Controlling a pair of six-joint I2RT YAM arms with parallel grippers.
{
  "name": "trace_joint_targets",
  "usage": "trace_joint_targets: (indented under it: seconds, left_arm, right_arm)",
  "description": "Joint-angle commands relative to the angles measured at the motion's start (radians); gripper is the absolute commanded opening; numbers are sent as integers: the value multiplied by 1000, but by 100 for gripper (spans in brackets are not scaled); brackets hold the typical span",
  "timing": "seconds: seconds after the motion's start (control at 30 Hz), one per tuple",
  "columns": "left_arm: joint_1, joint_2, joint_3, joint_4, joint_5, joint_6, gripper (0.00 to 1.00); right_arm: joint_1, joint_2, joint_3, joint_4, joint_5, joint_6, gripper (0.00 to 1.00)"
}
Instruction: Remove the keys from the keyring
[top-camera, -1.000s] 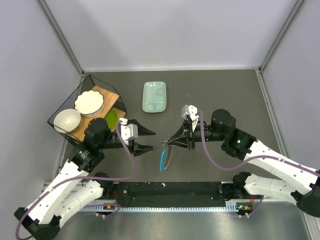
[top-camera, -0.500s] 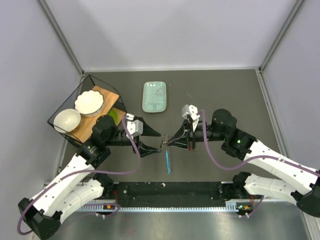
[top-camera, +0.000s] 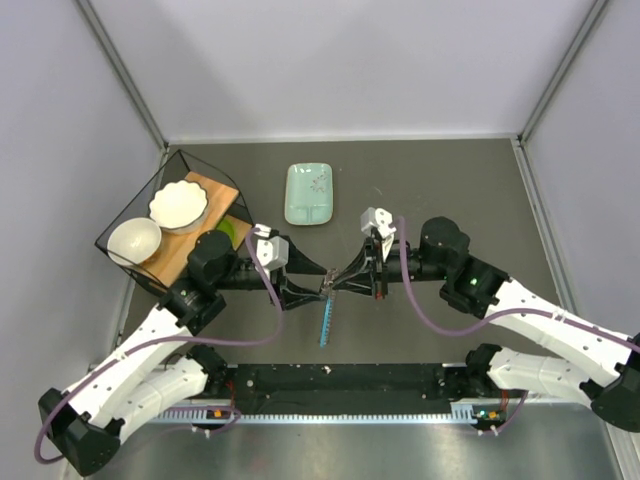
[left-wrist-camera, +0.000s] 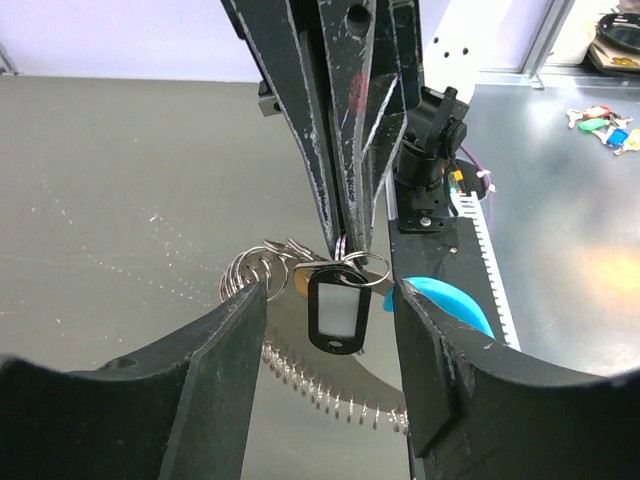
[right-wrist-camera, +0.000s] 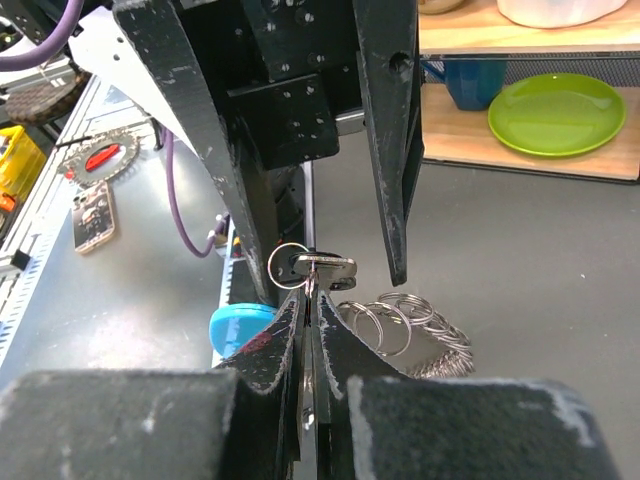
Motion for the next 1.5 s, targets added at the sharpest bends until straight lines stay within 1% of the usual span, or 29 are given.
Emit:
trace_joint_targets:
  seconds: [0.0,0.13,0.17,0.23,0.27,0.3,0.37,0.5,0.6,0.63,0.7,0.8,0.87,1.0,1.13,1.17,1.27,1.3,1.4,1.47]
  left_arm:
    - [-9,16,-6,40,-8,7,56]
    - [-10,7,-8,21,-9,21,38]
    - [-10,5,-8,6,-17,23,29]
    - [-12,-3,-5,-5,-43,30,22]
    - [-10,-7,-4,-5,-50,33,15]
    - [-10,-13,-4,-38,-70,32,10]
    - [-10,-23,-8,-48,-93,33,0]
    - [-10,-58,-17,-55,-139,26,0]
    - [-12,-73,-20,-60,-179,15,0]
    - [-10,-73,-18,-58,-190,9,0]
    - [-12,-72,-23,-49,-190,-3,0]
    - [-12,-69,-47,12,-173,-36,0]
    - [-10,-69,-75,73,-166,-98,0]
    - [-13,-59,-127,194,-138,-201,0]
    - [-18,-32,-150,242,-140,-241,1]
    - [-19,-26,-149,241,-136,-241,10]
    - [-19,-38,-129,212,-155,-224,30]
    - [-19,-46,-117,177,-167,-203,39]
    - [-18,-84,-95,124,-270,-160,45]
    - [-18,-111,-84,81,-355,-157,46]
  right_arm:
    - [13,-8,57,81,31,15,0]
    - [11,-15,60,74,68,18,0]
    - [11,-15,61,74,70,18,0]
    - [11,-19,60,73,77,15,0]
    - [13,-22,58,73,79,14,0]
    - [11,-24,57,73,84,15,0]
    - [13,-36,57,71,113,18,0]
    - [11,-77,34,85,183,17,0]
    - [11,-120,-10,156,231,29,0]
    - [10,-126,-24,210,249,44,0]
    - [10,-142,-69,269,263,67,0]
    - [10,-140,-119,399,278,121,0]
    - [10,-133,-141,483,279,149,0]
    - [10,-111,-185,580,301,172,0]
    - [10,-76,-189,636,299,190,0]
    - [11,-64,-189,643,292,193,0]
    - [10,-50,-189,662,286,199,0]
    - [10,-51,-193,665,285,198,0]
    - [10,-65,-198,656,283,183,0]
    - [10,-76,-207,642,283,167,0]
